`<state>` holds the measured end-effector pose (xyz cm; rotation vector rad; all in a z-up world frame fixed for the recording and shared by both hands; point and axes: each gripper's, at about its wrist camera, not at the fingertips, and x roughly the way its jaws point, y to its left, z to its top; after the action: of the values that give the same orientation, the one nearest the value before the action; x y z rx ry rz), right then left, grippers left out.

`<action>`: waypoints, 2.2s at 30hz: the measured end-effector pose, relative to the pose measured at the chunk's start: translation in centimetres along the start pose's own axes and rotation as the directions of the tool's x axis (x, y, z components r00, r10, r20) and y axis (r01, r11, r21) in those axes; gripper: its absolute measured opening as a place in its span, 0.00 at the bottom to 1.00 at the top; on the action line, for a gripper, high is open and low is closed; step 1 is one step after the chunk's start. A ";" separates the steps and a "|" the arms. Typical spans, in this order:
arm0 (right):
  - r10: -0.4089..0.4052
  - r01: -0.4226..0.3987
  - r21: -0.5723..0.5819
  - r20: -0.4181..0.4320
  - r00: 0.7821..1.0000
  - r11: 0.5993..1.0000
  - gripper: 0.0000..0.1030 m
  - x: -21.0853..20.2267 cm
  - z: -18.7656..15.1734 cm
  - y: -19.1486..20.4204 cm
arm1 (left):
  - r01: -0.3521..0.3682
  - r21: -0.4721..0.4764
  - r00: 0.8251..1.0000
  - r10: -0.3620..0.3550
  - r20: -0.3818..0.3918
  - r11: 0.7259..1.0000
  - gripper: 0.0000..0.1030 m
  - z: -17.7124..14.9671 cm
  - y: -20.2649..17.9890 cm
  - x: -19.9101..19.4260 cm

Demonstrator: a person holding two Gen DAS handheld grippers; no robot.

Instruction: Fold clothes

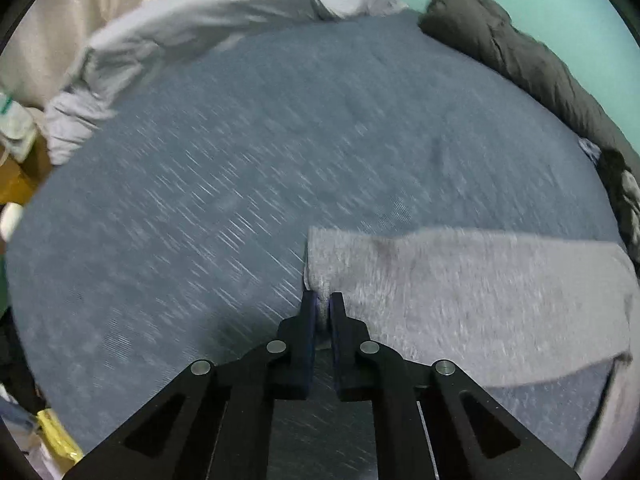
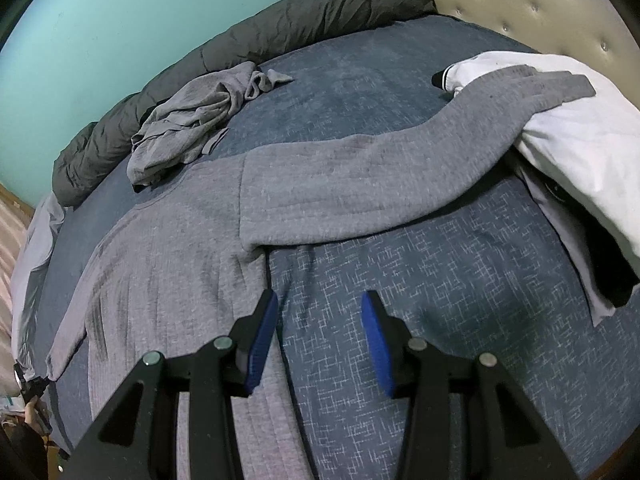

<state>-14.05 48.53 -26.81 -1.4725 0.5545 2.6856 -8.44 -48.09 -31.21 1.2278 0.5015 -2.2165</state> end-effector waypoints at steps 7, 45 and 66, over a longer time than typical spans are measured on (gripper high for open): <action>0.005 -0.005 0.003 -0.013 1.000 1.000 0.43 0.9 -0.5 -0.3 | -0.075 -0.038 0.997 0.073 -0.033 0.996 0.07 2.1 0.9 -0.1; 0.062 -0.073 -0.089 -0.123 0.991 0.993 0.47 9.7 -1.2 0.9 | 0.430 0.605 0.902 -0.349 -0.254 0.670 0.06 3.0 -46.7 10.5; 0.077 -0.090 -0.093 -0.134 0.988 0.992 0.47 10.7 -1.4 1.5 | 0.314 0.648 0.949 -0.246 -0.196 0.694 0.04 4.3 -49.8 11.0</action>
<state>-19.07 45.10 -35.84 -1.6974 0.5063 2.7311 -47.15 -14.84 -35.62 1.7142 -0.1388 -2.7379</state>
